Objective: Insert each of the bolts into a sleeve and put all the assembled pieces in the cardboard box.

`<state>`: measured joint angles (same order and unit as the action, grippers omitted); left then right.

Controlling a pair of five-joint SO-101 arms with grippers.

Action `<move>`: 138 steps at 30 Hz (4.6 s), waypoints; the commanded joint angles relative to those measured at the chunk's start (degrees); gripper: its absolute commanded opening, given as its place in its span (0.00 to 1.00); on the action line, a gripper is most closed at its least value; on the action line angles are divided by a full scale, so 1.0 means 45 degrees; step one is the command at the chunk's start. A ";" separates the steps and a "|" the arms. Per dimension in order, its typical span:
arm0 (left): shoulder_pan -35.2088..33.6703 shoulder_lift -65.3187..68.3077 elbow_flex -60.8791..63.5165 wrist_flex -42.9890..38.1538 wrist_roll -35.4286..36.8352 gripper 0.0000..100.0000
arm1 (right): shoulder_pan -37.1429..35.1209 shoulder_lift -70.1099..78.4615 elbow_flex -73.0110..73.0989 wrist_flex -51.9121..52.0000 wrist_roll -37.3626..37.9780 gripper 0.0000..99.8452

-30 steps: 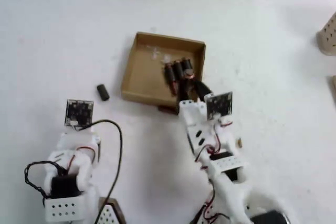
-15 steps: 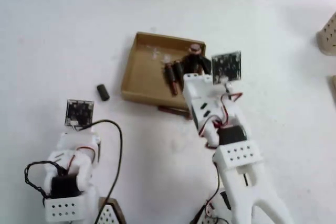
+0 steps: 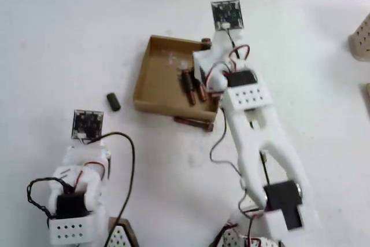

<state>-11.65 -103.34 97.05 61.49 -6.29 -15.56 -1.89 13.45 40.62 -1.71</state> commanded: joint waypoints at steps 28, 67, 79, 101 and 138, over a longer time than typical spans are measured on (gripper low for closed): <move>-0.0186 -0.0068 0.0000 0.0137 -0.0156 0.06 | -0.2452 0.7726 -0.8088 0.4640 0.1543 0.13; -0.6789 -0.0049 0.0000 -0.0938 -0.0156 0.06 | -0.7004 0.5871 -0.8088 0.4405 0.1446 0.02; -0.6769 -0.0049 0.0000 -0.0938 -0.0176 0.06 | -0.7101 0.8195 -0.8147 0.1924 0.1446 0.05; -0.6769 -0.0029 0.0000 -0.0938 -0.0176 0.06 | -0.7238 1.0403 -0.8850 0.2315 0.1465 0.02; -0.6750 -0.0029 0.0000 -0.0938 -0.0176 0.06 | -0.4190 -0.5968 0.3516 0.6281 0.1563 0.02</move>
<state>-41.54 -103.34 97.05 58.42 -6.46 -38.86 -20.00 25.05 69.63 4.44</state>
